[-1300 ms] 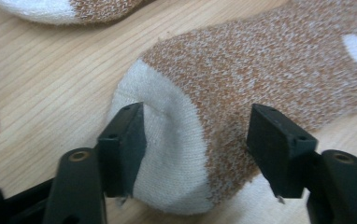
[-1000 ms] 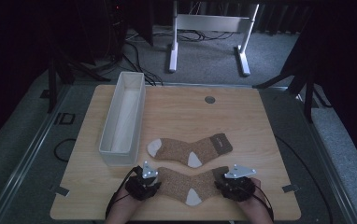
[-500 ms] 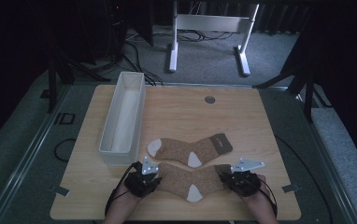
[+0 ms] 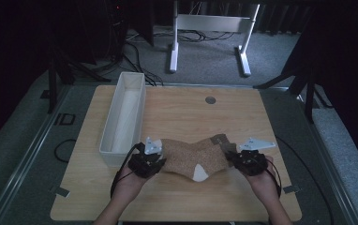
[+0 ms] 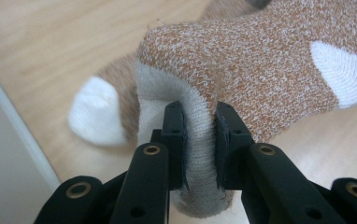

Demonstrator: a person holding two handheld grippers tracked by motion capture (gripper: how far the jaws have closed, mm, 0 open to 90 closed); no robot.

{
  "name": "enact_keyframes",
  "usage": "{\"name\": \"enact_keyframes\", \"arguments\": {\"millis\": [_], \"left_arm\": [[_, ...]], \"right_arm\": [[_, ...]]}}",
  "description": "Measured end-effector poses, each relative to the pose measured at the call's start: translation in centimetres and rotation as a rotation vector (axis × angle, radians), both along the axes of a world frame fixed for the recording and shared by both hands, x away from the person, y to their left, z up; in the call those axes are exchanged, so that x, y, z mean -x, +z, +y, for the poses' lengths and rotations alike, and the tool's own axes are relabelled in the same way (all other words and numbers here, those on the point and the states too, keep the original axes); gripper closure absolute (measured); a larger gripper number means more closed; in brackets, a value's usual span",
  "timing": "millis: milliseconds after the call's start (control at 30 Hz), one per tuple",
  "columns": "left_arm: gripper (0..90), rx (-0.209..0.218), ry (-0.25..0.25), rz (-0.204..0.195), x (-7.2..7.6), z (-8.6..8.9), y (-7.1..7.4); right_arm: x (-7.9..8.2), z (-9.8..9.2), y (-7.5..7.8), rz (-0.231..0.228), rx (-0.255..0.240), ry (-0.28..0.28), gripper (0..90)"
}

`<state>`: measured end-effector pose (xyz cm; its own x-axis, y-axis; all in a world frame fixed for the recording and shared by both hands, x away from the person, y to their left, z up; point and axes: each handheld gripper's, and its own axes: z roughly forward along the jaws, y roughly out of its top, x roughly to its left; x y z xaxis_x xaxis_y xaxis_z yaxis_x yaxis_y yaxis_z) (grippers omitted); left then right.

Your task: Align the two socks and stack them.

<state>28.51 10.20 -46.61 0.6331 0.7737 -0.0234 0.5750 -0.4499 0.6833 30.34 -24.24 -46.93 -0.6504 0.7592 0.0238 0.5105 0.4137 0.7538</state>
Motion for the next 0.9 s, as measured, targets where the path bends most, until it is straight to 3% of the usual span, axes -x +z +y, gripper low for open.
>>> {"name": "enact_keyframes", "arguments": {"millis": [200, 467, 900], "left_arm": [[77.3, 0.002, 0.023, 0.008, -1.6, -0.2, 0.4], [77.2, -0.027, 0.065, 0.021, -3.7, -0.4, -0.4], [77.0, -0.051, 0.096, 0.1, -5.9, -0.6, -2.9]], "right_arm": [[-2.2, 0.0, 0.4, 0.002, 0.005, -0.017, 84.1], [-4.8, 0.4, 0.3, 0.018, 0.027, -0.031, 84.1], [-7.1, 1.1, -1.8, 0.077, 0.067, -0.041, 84.0]]}}
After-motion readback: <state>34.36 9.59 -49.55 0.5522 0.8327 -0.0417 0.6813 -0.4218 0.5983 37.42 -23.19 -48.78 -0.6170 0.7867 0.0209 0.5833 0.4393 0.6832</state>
